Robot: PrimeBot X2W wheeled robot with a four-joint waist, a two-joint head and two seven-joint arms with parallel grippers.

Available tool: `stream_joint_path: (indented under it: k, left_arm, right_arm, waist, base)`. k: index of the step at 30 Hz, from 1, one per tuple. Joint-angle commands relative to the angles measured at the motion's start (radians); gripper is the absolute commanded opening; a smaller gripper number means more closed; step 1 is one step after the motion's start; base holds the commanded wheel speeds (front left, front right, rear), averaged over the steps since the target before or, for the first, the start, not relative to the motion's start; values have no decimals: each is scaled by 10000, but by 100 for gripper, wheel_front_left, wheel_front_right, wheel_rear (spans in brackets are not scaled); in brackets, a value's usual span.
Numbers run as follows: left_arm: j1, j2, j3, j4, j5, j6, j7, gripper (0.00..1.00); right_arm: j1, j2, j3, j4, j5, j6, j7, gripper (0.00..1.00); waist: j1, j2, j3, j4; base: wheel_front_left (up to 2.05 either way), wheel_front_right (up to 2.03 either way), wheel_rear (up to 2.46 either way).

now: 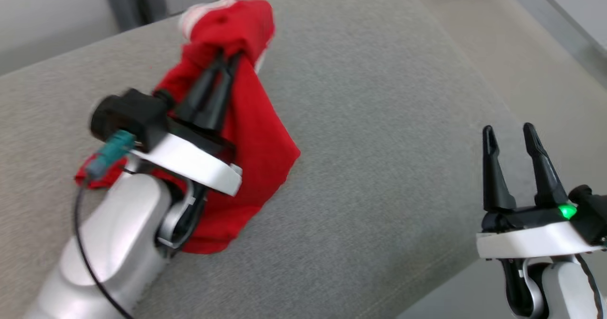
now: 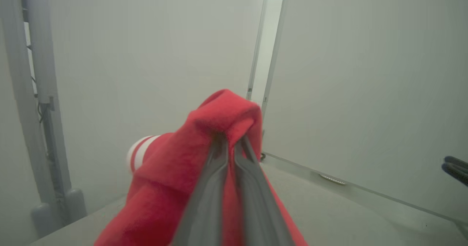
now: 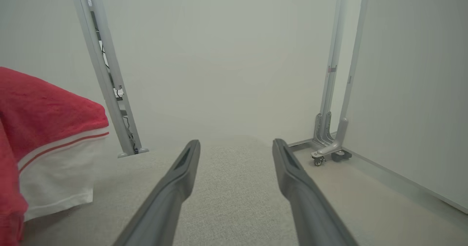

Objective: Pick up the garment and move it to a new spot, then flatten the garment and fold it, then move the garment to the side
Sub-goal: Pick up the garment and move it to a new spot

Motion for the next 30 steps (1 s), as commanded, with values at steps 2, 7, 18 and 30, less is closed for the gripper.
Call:
stream_joint_path:
  k: [2, 7, 18, 30]
  left_arm:
    - [-187, -71, -162, 398, 118, -131, -84, 0]
    - [-306, -400, -589, 1599, 652, -280, -435, 100]
    - [143, -596, -120, 2045, 763, -556, -692, 100]
    - [2347, -952, 2952, 195, 1380, -254, -678, 100]
  right_arm:
    - [140, -25, -59, -82, 40, 3, -7, 100]
    - [280, -34, -143, -173, 1, 1, -7, 100]
    - [-64, -47, 71, 219, -615, 1, -7, 100]
    - [57, -48, 97, 416, -1547, 1, -7, 100]
  waist:
    - [0, 0, 350, -385]
    - [0, 0, 292, -369]
    - [0, 0, -569, 884]
    - [0, 0, -1450, 3214]
  base:
    - [0, 0, 0]
    - [0, 0, 0]
    - [0, 0, 0]
    - [0, 0, 0]
